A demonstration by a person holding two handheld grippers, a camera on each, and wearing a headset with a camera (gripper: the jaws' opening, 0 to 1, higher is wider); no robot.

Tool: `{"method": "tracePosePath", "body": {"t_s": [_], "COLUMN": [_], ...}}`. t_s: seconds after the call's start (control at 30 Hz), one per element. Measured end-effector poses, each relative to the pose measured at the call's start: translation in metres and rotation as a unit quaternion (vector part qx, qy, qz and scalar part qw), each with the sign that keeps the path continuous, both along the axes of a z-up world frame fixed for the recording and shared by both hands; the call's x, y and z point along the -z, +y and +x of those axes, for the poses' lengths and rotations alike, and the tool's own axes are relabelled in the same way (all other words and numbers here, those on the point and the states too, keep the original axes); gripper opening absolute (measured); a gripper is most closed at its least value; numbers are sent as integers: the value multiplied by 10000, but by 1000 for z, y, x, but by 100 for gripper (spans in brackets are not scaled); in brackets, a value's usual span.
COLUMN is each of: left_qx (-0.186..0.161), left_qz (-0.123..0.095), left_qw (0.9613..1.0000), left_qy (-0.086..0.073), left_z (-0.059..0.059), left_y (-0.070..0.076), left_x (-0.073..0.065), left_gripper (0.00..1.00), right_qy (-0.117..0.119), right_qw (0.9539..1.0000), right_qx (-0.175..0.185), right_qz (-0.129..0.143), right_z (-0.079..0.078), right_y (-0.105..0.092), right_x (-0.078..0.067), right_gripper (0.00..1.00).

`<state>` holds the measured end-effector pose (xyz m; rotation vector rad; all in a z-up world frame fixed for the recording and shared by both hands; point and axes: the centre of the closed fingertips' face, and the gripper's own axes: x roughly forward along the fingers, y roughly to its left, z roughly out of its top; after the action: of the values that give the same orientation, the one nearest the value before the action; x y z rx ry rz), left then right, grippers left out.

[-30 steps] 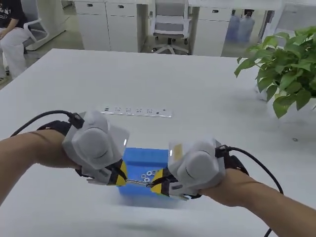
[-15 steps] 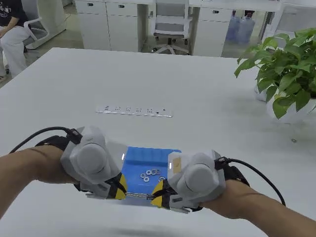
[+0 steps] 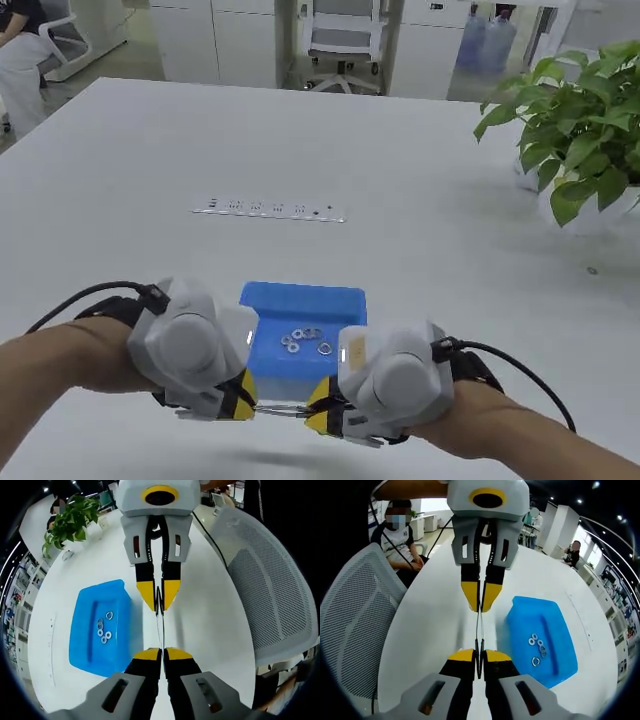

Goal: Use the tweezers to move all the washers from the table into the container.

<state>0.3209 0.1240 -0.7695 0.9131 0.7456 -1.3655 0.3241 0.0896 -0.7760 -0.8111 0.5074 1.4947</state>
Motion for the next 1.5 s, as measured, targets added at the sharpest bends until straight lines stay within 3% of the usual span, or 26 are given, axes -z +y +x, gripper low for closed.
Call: {"method": "tracePosePath", "body": {"t_s": [0.3,0.9,1.5], "left_qx": [29,-68,-40], "left_qz": [-18,-149,39], "left_qw": [9999,9991,9993], "left_qy": [158,386,371], "left_z": [-8,-12,-9], "left_y": [-3,-7,1], "left_x": [10,26,40], "left_gripper": [7,6,7], "right_qy": [150,329,501], "right_qw": [9998,9992,9982], "right_qx": [55,174,226], "right_qz": [-81,-151,-253], "right_z": [-7,-11,-8], "right_y": [-2,-9,-3], "right_x": [19,36,40], "right_gripper": [9,9,10]}}
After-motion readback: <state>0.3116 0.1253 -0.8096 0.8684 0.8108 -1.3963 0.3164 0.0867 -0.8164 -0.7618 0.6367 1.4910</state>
